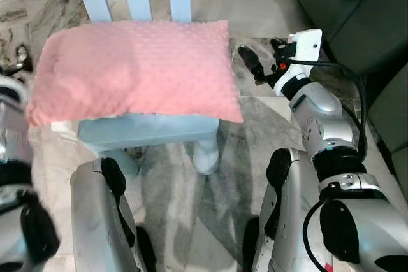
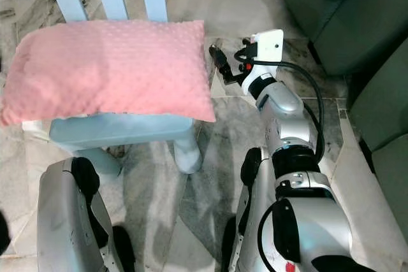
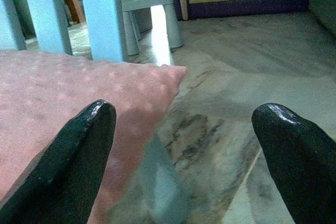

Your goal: Move the pillow to the sofa

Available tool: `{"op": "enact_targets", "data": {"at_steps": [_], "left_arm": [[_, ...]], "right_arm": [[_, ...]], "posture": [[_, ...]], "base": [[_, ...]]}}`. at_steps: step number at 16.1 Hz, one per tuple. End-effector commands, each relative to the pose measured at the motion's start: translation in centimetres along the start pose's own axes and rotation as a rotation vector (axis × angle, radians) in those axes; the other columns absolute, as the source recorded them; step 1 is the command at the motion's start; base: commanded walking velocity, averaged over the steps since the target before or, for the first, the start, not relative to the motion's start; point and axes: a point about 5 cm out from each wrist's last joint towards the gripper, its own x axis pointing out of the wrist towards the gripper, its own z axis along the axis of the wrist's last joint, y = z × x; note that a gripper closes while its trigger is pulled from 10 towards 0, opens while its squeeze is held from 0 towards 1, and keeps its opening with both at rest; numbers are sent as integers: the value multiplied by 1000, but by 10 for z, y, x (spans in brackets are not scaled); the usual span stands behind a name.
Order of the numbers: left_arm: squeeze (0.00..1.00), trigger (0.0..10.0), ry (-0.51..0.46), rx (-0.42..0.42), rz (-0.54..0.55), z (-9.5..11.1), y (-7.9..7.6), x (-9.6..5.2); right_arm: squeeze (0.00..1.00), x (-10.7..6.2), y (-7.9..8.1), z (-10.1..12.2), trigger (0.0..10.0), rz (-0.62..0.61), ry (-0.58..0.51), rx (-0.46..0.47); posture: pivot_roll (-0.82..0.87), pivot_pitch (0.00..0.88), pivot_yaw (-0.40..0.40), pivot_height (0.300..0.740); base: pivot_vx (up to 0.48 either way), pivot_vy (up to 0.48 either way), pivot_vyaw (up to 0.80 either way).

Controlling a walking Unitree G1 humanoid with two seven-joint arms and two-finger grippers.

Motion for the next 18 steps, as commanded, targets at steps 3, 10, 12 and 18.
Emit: {"op": "enact_targets", "data": {"at_steps": [3,10,12,18], "left_arm": [[0,10000,96,-231,-40,-8,-12,10],[0,10000,401,-247,-151,-29,-12,5],[0,10000,518,-259,-176,-36,6,-4],[0,10000,576,-259,-177,-17,42,-14]], "right_arm": [[0,8,6,10,10000,63,-34,208],[0,5,19,0,10000,237,39,358],[0,3,25,-4,10000,287,74,353],[0,-6,20,-9,10000,301,93,345]], "posture": [[-53,307,1,305],[-43,319,6,305],[-38,316,4,305],[-22,310,11,305]], "base": [[0,0,0],[0,0,0],[0,0,0],[0,0,0]]}}
